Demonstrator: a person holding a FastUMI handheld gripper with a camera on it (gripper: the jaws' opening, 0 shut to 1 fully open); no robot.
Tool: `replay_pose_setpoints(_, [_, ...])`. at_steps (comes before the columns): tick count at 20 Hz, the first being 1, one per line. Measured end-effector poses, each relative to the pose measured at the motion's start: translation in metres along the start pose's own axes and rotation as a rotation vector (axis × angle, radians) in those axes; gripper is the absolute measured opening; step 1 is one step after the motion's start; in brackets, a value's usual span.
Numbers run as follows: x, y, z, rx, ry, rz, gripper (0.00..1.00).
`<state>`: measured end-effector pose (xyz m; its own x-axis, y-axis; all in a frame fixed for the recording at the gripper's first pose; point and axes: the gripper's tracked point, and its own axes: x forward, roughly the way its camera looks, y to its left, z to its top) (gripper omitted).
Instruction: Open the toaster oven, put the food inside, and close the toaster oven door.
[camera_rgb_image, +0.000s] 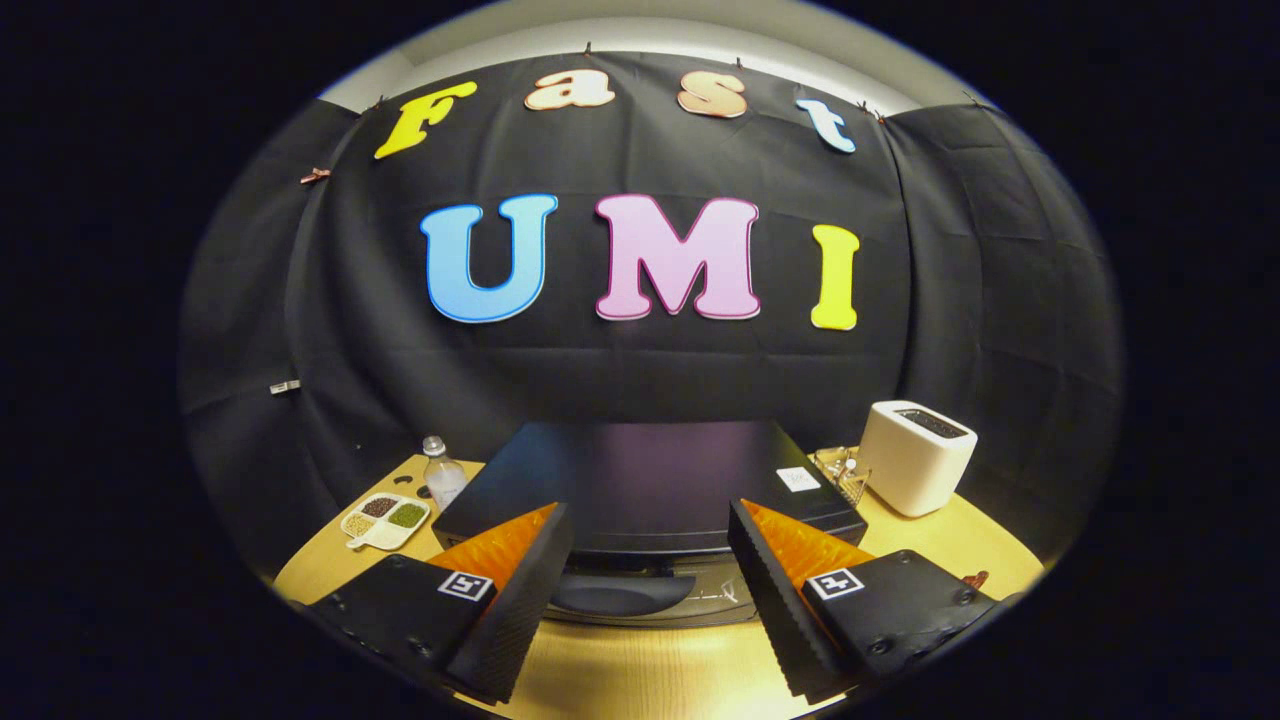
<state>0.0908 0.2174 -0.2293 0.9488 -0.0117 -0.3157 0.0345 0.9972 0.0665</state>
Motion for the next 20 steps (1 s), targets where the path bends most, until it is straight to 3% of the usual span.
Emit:
replay_pose_setpoints(9, [0.022,0.016,-0.040,-0.013,0.109,0.003,0.99])
replay_pose_setpoints(20, [-0.010,0.011,-0.059,-0.005,0.148,-0.011,0.98])
